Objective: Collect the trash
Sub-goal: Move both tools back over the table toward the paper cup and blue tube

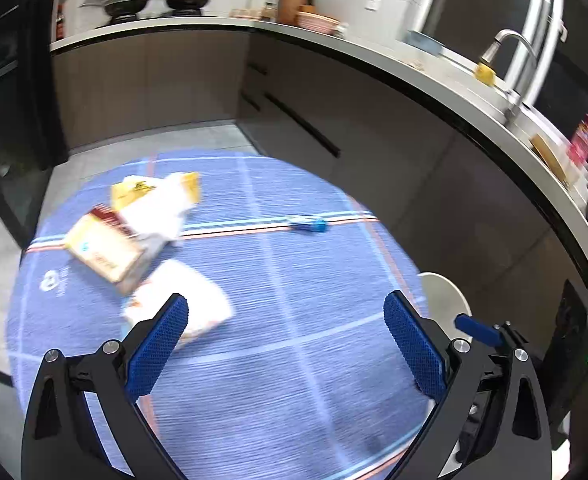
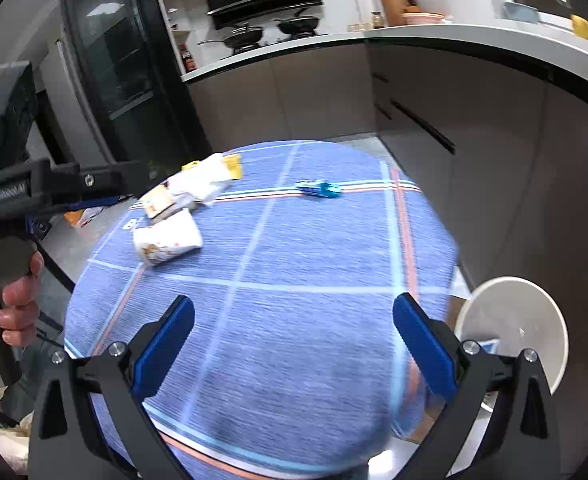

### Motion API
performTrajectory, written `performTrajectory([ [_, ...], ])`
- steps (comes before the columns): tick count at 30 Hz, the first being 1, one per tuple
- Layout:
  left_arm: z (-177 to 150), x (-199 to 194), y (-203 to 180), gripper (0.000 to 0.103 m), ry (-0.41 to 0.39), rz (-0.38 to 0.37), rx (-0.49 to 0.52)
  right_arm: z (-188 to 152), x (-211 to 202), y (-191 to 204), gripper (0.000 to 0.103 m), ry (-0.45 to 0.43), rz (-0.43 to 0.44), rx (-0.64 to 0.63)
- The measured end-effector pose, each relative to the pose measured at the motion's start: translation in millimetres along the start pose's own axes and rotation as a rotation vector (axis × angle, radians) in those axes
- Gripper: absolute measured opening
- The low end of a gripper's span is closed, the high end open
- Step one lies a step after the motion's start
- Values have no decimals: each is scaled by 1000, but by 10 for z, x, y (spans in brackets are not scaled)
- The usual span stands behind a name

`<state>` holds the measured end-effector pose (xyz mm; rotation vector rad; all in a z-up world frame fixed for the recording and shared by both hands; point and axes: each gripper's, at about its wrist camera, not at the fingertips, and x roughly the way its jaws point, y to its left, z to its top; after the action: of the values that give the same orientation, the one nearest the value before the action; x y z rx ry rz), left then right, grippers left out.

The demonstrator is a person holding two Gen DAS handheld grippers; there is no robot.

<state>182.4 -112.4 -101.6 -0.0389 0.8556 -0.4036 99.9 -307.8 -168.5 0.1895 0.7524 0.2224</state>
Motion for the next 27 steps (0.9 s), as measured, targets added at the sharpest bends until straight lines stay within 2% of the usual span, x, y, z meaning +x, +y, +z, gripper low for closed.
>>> performTrajectory([
  [5, -84, -111, 440, 95, -4, 14, -29, 103, 147, 263, 100, 25, 20, -39],
  [10, -129, -79, 740, 94, 2, -14, 15, 303, 426, 345, 100, 103, 44, -46],
  [13, -107, -3, 810, 92, 17, -69, 40, 419, 561, 328, 99, 122, 43, -55],
  [20, -31, 308, 876, 92, 70, -91, 68, 710, 913, 184, 99, 154, 53, -116],
  [24, -29, 455, 945, 92, 99, -112, 44, 842, 1128, 55, 88, 166, 62, -127],
  [27, -30, 523, 982, 92, 119, -124, 31, 951, 1314, -12, 87, 171, 59, -161],
])
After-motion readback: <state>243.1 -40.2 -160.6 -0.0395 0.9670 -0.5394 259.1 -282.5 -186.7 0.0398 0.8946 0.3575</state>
